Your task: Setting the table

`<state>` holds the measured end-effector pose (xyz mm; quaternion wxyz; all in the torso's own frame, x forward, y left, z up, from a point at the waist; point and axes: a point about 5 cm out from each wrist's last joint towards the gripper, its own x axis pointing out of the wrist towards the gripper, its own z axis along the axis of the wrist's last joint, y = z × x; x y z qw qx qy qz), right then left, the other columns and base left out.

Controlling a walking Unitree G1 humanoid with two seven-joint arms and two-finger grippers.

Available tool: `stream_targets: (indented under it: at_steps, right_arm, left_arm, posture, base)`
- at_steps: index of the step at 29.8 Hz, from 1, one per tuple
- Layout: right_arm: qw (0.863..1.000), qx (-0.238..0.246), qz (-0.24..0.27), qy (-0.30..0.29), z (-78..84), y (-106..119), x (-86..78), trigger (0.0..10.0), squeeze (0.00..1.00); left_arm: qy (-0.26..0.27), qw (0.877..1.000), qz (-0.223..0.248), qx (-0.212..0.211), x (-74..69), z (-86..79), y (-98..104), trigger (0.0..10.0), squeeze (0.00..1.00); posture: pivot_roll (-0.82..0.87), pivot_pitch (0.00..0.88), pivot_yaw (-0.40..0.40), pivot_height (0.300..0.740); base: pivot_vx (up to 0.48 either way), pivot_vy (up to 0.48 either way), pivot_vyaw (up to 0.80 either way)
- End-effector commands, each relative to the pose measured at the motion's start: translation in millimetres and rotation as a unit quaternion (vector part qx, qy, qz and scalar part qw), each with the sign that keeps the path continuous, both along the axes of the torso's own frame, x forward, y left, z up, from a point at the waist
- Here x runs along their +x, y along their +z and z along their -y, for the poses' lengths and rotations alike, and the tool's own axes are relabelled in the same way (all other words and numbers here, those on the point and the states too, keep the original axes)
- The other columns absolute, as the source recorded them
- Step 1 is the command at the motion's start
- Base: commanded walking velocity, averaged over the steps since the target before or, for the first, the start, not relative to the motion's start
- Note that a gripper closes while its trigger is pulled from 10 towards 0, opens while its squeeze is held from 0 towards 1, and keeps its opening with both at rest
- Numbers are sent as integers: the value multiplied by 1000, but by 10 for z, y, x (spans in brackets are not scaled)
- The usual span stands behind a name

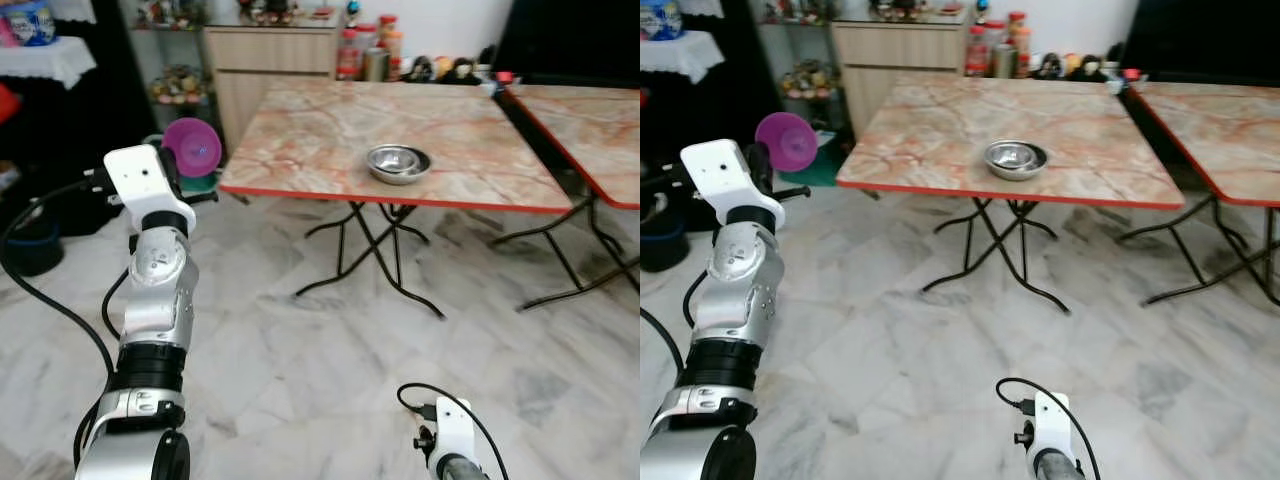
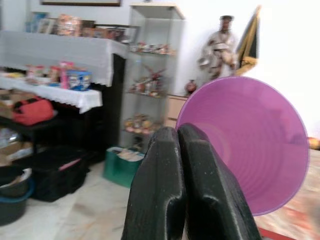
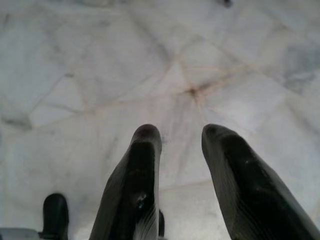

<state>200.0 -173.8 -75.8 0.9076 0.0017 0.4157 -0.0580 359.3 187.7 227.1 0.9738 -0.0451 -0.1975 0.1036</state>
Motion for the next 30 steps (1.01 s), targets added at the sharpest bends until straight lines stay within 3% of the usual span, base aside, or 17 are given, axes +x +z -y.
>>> stream_targets:
  at_steps: [1, 19, 25, 30]
  right_arm:
    - [1000, 3, 7, 14, -52, 25, 54, 10000, 0]
    - [1000, 9, -1, -8, -46, 0, 9, 10000, 0]
    - [1000, 8, -4, -8, -43, -8, -4, 10000, 0]
    - [1000, 5, 1, -3, -40, -5, -5, 10000, 0]
  left_arm:
    - [8, 1000, -1, 1, -3, -42, 19, 10000, 0]
    - [3, 1000, -2, 1, -8, -18, 13, 10000, 0]
    - [-1, 1000, -3, 1, -6, 8, 8, 10000, 0]
    - [-5, 1000, -3, 1, -4, 31, 6, 10000, 0]
  posture:
    - [60, 0, -32, 740]
    - [55, 0, -31, 740]
    - [52, 0, -30, 740]
    - [53, 0, -28, 740]
  base:
    - [319, 0, 425]
    - [320, 0, 51]
    - [319, 0, -705]
    - [319, 0, 0]
